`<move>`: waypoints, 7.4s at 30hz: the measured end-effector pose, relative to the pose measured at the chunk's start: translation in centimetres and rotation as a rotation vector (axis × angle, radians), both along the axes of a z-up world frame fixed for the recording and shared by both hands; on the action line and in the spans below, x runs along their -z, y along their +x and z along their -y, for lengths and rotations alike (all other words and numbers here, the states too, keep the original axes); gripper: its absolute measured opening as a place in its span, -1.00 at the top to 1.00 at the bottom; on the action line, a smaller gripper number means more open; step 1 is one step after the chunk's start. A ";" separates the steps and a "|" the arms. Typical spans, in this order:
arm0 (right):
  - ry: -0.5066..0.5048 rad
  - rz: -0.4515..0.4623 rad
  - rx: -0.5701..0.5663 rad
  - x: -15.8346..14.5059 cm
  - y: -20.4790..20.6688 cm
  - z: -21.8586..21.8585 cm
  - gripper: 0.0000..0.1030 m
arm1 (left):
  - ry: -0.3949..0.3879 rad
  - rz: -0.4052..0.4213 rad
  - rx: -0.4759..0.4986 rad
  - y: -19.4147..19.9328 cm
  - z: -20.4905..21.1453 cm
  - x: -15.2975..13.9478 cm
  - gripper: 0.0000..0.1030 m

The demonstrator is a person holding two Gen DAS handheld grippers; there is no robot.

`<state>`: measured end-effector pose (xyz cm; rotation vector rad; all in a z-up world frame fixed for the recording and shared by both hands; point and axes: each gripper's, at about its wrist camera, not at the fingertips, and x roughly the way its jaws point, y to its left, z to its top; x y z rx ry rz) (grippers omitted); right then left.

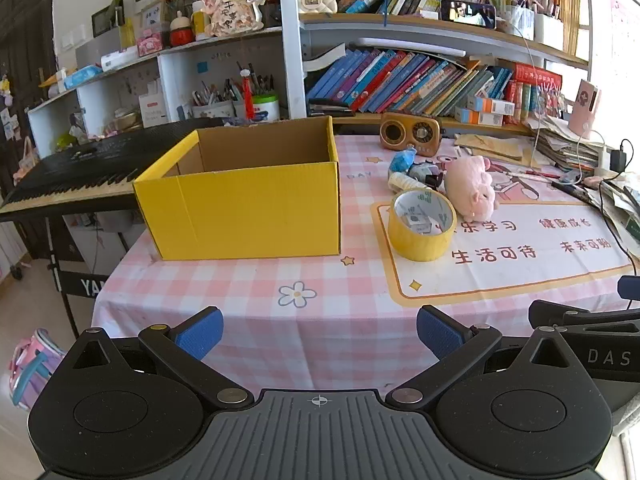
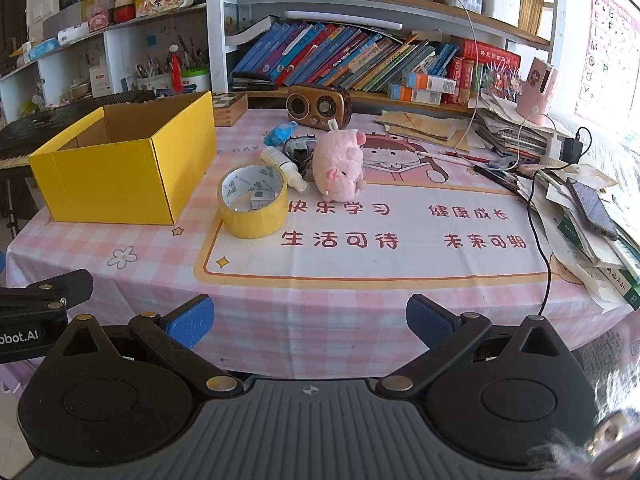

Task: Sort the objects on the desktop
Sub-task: 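Move the left tool toward the yellow tape roll on the desk, then grasp the yellow tape roll with the left tool while the right tool grasps the pink plush pig, then lift the tape roll with the left tool while the right tool lifts the pig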

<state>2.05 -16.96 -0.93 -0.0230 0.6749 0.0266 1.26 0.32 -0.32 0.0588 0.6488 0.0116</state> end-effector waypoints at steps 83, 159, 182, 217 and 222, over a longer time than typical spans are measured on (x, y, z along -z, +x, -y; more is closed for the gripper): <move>-0.001 -0.049 0.029 0.7 4.1 4.0 -1.00 | -0.032 -0.048 0.076 4.6 3.8 1.1 -1.00; 0.103 -0.163 -0.273 5.1 30.8 8.6 -0.95 | -0.036 -0.187 -0.109 20.0 10.7 4.7 -0.64; 0.137 -0.144 -0.298 2.2 25.2 10.8 -0.22 | -0.146 -0.067 -0.184 15.1 9.1 1.5 -0.64; 0.130 -0.127 -0.214 -0.3 9.3 -3.4 -0.23 | -0.168 -0.026 -0.021 4.9 -4.0 0.2 -0.64; 0.139 -0.129 -0.220 -0.2 7.6 -5.3 -0.23 | -0.170 -0.021 -0.024 3.3 -5.8 0.2 -0.64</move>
